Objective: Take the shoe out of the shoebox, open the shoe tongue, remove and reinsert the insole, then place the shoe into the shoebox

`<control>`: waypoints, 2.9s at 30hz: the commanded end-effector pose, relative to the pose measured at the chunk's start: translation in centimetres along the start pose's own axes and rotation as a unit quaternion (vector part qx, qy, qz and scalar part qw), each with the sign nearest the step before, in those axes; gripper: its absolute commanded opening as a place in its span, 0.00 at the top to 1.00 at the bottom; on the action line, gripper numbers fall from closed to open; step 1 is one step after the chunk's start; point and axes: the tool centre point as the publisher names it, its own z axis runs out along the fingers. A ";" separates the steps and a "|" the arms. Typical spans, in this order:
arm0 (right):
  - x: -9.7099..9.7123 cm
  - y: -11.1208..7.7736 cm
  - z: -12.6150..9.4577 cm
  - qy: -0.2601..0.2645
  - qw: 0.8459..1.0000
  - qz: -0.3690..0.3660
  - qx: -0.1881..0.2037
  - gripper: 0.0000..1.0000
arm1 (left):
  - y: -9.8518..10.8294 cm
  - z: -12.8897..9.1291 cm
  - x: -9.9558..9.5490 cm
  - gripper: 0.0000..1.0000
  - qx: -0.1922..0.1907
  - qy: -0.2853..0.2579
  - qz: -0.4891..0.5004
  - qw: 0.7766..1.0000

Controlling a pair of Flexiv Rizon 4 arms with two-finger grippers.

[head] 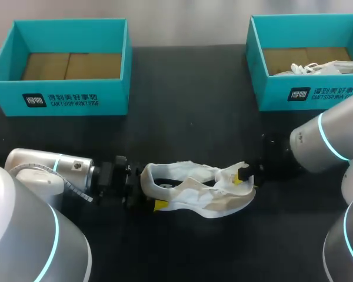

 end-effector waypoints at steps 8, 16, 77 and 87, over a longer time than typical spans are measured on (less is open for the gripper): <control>0.0 0.0 -4.3 -0.047 0.998 -0.018 -0.034 0.58 | 0.0 0.0 0.1 1.00 -0.001 -0.001 0.000 1.000; 2.5 1.2 -9.7 -0.129 0.987 -0.070 -0.062 0.57 | 0.0 0.0 0.1 1.00 -0.001 -0.001 0.000 1.000; 21.0 1.9 -9.3 -0.214 0.779 -0.588 0.052 1.00 | 0.0 0.0 0.1 1.00 -0.001 -0.001 0.000 1.000; 22.1 1.2 -5.5 -0.132 0.707 -0.689 0.091 1.00 | 0.0 0.0 0.1 1.00 -0.001 -0.001 0.000 1.000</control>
